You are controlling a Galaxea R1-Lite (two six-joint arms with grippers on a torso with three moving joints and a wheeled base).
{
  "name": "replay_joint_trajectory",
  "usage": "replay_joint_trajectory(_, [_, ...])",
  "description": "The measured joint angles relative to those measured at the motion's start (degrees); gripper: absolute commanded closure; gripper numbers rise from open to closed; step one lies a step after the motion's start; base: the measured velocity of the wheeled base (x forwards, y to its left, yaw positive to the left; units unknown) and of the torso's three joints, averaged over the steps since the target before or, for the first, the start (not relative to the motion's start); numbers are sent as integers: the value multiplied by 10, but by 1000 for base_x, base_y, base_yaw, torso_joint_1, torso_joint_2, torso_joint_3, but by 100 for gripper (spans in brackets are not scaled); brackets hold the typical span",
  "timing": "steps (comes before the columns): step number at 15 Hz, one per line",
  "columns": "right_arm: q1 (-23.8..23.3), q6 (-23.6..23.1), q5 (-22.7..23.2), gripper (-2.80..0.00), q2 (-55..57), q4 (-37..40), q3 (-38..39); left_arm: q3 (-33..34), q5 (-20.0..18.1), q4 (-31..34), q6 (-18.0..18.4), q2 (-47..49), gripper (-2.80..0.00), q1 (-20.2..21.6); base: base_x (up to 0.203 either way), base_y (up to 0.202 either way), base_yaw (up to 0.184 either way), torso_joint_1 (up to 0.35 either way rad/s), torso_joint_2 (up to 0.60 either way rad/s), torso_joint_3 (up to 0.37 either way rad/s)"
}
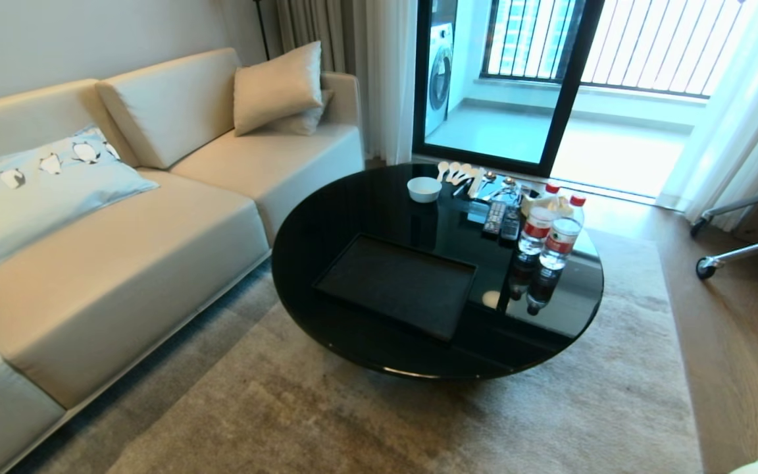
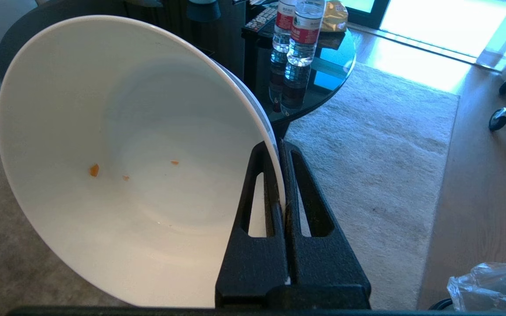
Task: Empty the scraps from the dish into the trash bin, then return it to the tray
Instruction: Put the bowl back to the table
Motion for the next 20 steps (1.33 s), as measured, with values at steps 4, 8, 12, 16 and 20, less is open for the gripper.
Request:
replay_joint_trajectory(4, [0,0,0,0,0,0,0,0,0,0,0,0,0,0,118,0,-1,1,2,3])
replay_joint_trajectory(8, [0,0,0,0,0,0,0,0,0,0,0,0,0,0,189,0,1,3,4,3])
replay_joint_trajectory(12, [0,0,0,0,0,0,0,0,0,0,0,0,0,0,187,0,1,4,2,3])
replay_joint_trajectory(16, [0,0,0,0,0,0,0,0,0,0,0,0,0,0,53,0,1,7,3,1])
replay_joint_trajectory(20, [0,0,0,0,0,0,0,0,0,0,0,0,0,0,0,0,0,0,0,0])
